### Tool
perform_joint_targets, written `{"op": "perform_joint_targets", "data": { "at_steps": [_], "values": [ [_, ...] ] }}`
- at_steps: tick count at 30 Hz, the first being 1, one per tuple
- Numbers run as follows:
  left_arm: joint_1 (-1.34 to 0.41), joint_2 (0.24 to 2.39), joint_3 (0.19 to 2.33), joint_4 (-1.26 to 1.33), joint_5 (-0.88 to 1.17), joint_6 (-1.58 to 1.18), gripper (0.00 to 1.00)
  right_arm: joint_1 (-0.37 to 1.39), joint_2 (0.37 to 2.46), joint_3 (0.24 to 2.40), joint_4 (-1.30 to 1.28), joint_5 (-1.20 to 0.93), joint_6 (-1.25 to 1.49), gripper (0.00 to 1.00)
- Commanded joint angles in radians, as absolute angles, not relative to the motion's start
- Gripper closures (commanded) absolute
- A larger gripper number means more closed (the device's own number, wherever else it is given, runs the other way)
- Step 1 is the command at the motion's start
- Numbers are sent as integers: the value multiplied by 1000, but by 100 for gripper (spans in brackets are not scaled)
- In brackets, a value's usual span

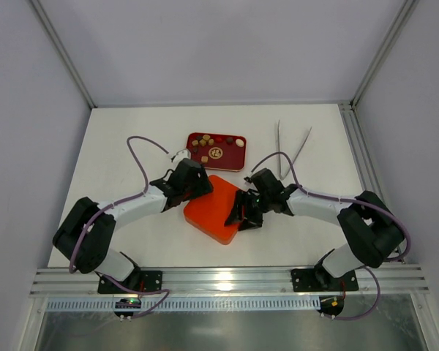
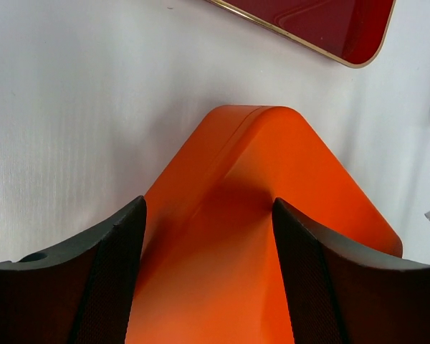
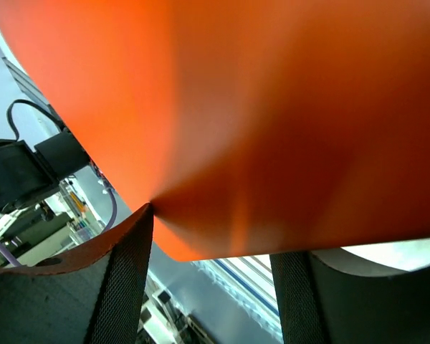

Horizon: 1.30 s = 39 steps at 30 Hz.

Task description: Pack the chocolate

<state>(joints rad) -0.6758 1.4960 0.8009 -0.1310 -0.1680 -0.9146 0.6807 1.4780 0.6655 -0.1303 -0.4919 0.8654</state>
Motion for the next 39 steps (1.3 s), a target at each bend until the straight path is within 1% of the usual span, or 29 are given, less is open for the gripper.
{"op": "perform_joint_targets", "data": {
  "at_steps": [1,2,5,6,7,8,9,10,11,14,15,18,23,27,36,39],
  "values": [
    [-755,1565,721,-377,138,-1028,42,620,1585,807,-31,-181,692,68],
    [-753,1562,724,-380,135,-1028,43,615,1591,821,-40,-176,684,72],
    [-755,1562,729,-383,126,-1029,46,591,1623,860,-54,-182,667,74],
    [-753,1569,736,-391,123,-1028,47,586,1628,877,-60,-183,661,73],
    [-755,1569,742,-394,120,-1025,47,580,1634,887,-64,-181,655,70],
    [-753,1572,750,-396,118,-1023,46,575,1634,896,-72,-181,640,64],
    [-752,1572,755,-405,114,-1017,44,571,1634,903,-81,-176,632,60],
    [-750,1571,758,-411,109,-1012,40,571,1628,917,-89,-169,624,55],
    [-746,1568,762,-414,106,-1006,37,571,1618,928,-98,-163,612,46],
    [-713,1548,775,-425,118,-974,29,568,1605,971,-139,-143,569,40],
    [-701,1540,779,-436,124,-953,27,565,1605,991,-161,-146,557,39],
    [-696,1532,813,-465,133,-907,25,564,1600,1011,-196,-156,542,38],
    [-690,1516,845,-534,118,-845,21,563,1556,985,-236,-135,546,33],
    [-680,1508,839,-552,130,-815,20,558,1497,928,-258,-121,561,32],
    [-646,1468,853,-590,193,-758,14,502,1321,799,-276,-172,566,22],
    [-643,1459,861,-594,219,-741,14,503,1257,750,-284,-201,565,21]
  ]
}}
